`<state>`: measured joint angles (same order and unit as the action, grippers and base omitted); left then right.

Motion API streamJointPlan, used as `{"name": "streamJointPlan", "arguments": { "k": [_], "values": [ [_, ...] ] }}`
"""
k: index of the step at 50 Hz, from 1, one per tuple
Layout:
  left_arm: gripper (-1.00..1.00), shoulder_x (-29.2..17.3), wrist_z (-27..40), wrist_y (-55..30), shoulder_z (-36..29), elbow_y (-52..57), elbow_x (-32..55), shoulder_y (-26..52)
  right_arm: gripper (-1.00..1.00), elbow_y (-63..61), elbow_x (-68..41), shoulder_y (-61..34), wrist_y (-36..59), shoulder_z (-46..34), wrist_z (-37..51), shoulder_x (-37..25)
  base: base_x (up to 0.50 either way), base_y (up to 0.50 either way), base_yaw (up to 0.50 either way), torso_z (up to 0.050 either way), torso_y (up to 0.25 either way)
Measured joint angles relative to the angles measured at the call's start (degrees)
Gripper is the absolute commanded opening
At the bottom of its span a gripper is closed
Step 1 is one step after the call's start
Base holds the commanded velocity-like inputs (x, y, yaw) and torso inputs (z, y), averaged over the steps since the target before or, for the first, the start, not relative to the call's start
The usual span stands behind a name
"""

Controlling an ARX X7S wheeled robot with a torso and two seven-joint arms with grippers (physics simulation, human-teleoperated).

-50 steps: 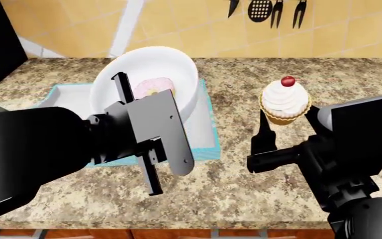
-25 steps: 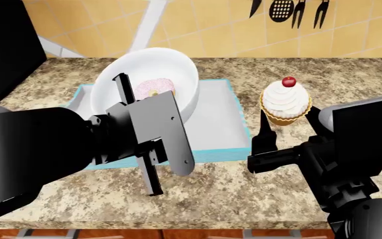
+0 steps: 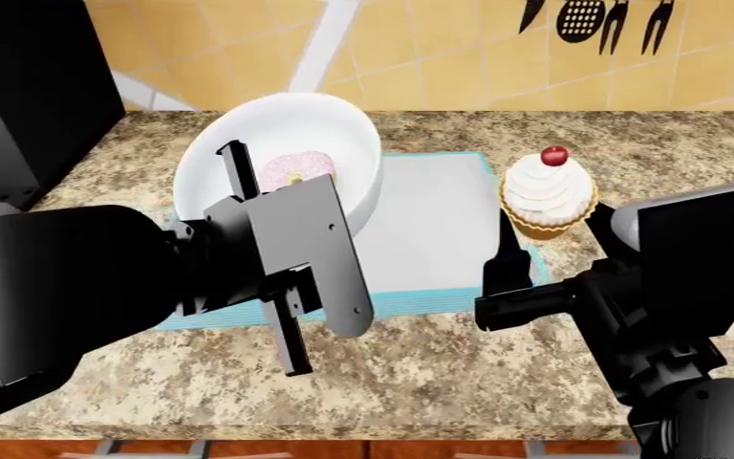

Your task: Pick up the bowl with donut and place it on the tray. Pick up the cupcake and place it on the tray.

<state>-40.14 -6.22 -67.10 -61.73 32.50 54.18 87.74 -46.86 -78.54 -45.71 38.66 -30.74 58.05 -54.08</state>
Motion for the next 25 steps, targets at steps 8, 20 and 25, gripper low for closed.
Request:
{"name": "streamJointPlan", "arguments": {
  "k": [8, 20, 25],
  "values": [
    [-1.0, -0.12, 0.01, 0.04, -0.21, -0.06, -0.17, 0.1, -1.0, 0.12, 0.21, 0.11, -0.14, -0.08, -0.14, 0.17, 0.0, 0.09, 0.0, 0.0, 0.001],
    [-1.0, 0.25, -0.21, 0.6, -0.93, -0.68, -0.9, 0.18, -1.0, 0.38, 1.13, 1.07, -0.97, 0.09, -0.59, 0.09, 0.0, 0.0, 0.0, 0.001, 0.001],
    [-1.0, 0.98, -0.93, 1.65, -1.96, -2.47, -2.41, 0.27, -1.0, 0.57, 1.58, 1.36, -1.19, 0.03, -0.91, 0.2, 0.0, 0.0, 0.0, 0.0, 0.0]
  ]
}}
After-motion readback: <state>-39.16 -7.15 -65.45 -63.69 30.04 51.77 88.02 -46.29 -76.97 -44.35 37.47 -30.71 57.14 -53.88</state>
